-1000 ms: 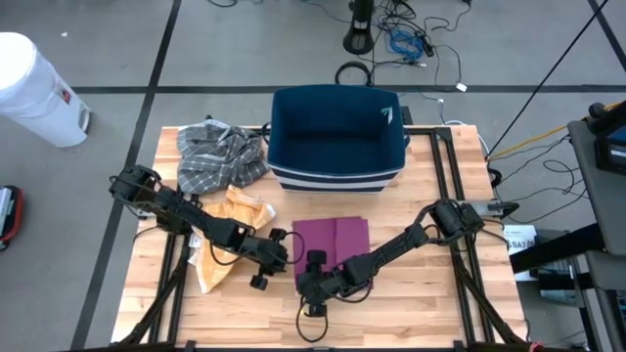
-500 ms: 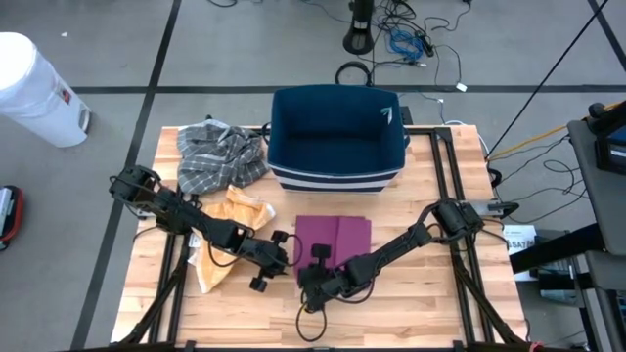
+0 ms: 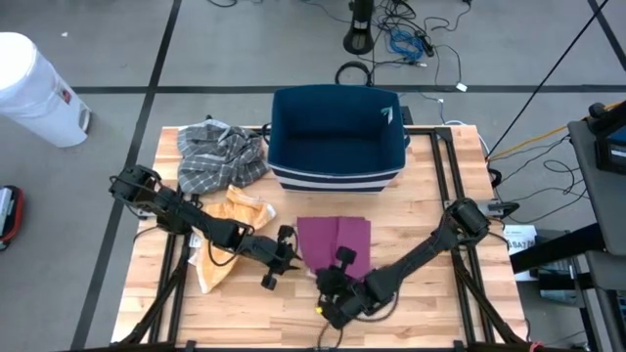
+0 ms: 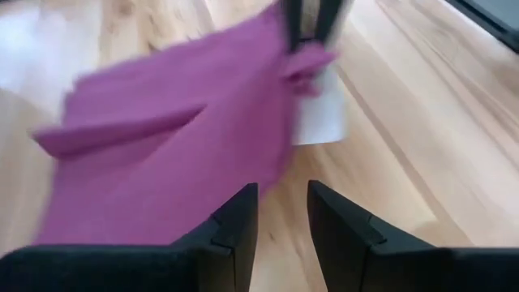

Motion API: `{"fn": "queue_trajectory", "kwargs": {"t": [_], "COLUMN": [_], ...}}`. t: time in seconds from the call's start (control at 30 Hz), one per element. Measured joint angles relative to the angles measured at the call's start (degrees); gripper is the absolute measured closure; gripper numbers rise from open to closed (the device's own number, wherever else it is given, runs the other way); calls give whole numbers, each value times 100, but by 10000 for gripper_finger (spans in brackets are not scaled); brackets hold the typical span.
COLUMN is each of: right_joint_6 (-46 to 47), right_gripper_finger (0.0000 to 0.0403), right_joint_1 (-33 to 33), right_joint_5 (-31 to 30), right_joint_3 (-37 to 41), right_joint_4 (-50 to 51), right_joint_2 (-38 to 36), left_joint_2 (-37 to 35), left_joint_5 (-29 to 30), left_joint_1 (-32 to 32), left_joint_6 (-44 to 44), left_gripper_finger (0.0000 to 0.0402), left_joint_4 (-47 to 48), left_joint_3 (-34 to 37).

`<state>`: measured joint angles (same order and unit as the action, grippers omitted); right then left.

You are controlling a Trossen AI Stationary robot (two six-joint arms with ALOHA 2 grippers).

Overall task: Fold towel
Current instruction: Fold the purple towel

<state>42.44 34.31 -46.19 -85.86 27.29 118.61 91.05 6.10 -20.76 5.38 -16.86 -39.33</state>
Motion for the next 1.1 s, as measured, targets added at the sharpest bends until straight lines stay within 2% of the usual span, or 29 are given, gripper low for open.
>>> {"fn": "queue_trajectory", "kwargs": {"t": [0.13,0.3,0.4,0.5,0.63,0.8,0.93,1.1], "right_joint_6": [276,452,450,431,374,347,301,303], "right_gripper_finger": [403,403,403,403,403,403,403,403], "right_joint_1": [261,299,295,293,293,293,293,295], "right_joint_5": [-665,-780,-796,-796,-797,-800,-803,-799], "right_joint_3": [0,0,0,0,0,0,0,0], "right_joint_4": [-9,22,32,46,42,40,16,24], "right_joint_2": [11,11,11,13,13,14,15,15], "left_joint_2": [0,0,0,0,7,574,1122,1288], "left_joint_5": [-49,260,252,88,270,283,598,1618], "left_joint_1": [124,0,-86,-78,-4,148,224,237], "left_joint_6": [284,1125,1298,1033,840,740,886,877], "left_gripper_finger": [287,277,248,208,157,137,136,148], "left_joint_4": [-91,-39,71,191,451,-59,-505,-815], "left_joint_3": [0,0,0,0,1,0,4,0]}}
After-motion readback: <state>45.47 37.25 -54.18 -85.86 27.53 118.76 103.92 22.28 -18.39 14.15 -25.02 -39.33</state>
